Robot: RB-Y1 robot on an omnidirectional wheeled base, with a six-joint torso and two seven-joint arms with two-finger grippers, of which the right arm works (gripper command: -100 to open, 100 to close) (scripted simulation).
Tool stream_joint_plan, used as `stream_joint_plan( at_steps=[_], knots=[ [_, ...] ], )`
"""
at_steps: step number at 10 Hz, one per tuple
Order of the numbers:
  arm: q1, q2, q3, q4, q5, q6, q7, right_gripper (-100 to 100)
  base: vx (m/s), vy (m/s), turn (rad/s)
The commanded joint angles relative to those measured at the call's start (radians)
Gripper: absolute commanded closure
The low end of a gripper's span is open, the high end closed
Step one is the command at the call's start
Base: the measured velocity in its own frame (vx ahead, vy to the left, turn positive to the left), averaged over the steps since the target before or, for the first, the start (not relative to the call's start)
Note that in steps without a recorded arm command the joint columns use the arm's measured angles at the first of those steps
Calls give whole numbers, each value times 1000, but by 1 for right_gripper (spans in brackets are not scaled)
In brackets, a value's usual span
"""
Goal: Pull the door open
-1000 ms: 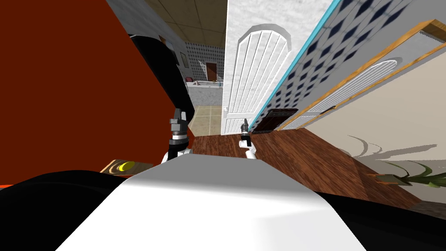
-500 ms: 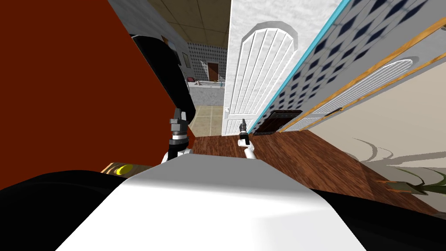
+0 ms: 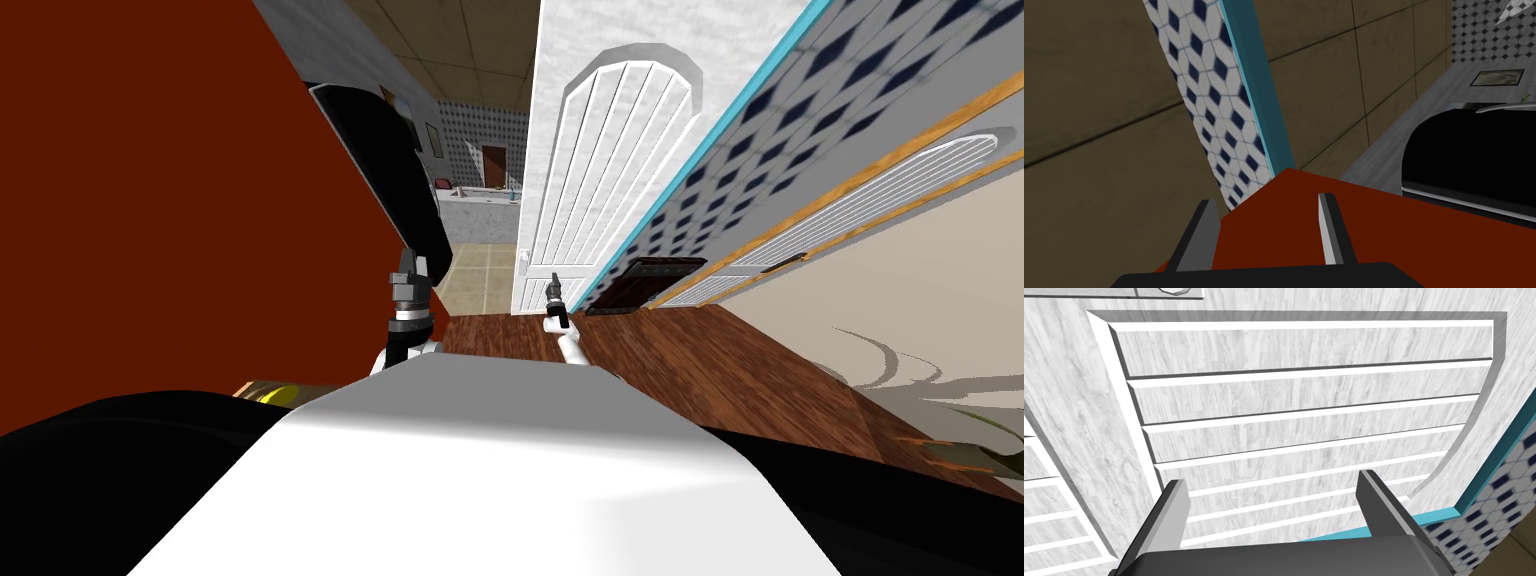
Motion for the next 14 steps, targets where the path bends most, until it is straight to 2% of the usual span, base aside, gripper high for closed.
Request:
stream_joint_plan(
  at_steps=[1,6,7,10,11,14],
  knots=[
    [-15,0,0,31,-1,2,-3,-100,67,15,21],
    [-114,10,1,188,-5,7,-13,-100,83,16,55],
    [-114,10,1,191,-5,7,-13,-100,60,3,16],
    [-163,16,1,269,-7,10,-18,-100,66,2,39],
    [-163,16,1,269,-7,10,-18,-100,50,5,19],
    [-202,22,2,333,-8,12,-21,-100,56,7,32]
  ],
)
